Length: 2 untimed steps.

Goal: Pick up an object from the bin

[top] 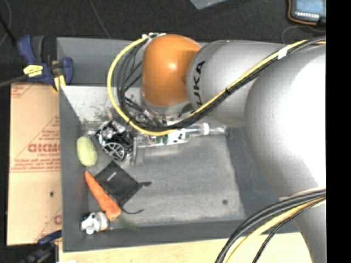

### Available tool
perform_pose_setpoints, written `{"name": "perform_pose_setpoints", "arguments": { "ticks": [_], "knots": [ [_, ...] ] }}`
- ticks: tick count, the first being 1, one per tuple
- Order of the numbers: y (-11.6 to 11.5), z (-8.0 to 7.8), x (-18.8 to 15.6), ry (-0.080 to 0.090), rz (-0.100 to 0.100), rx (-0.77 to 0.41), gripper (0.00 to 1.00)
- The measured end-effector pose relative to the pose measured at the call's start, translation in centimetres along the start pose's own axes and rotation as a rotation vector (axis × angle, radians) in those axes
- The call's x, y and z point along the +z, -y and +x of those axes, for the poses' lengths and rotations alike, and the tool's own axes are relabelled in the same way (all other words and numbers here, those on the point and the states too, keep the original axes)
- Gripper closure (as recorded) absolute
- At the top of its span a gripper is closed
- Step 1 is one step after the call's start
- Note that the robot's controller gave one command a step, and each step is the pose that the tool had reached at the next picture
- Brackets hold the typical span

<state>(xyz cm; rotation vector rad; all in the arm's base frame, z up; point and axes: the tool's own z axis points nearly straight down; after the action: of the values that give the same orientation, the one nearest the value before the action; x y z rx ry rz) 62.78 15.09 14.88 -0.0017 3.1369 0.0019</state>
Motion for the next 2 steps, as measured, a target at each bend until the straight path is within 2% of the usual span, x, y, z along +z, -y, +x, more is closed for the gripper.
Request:
{"name": "perform_pose_setpoints", "arguments": {
  "ticks": [1, 2],
  "knots": [
    [0.0, 0.5, 0.4, 0.002, -0.001, -0.208, 0.0],
    [2.2, 1.0, 1.6, 0.004, -0.002, -0.074, 0.0]
  ]
}}
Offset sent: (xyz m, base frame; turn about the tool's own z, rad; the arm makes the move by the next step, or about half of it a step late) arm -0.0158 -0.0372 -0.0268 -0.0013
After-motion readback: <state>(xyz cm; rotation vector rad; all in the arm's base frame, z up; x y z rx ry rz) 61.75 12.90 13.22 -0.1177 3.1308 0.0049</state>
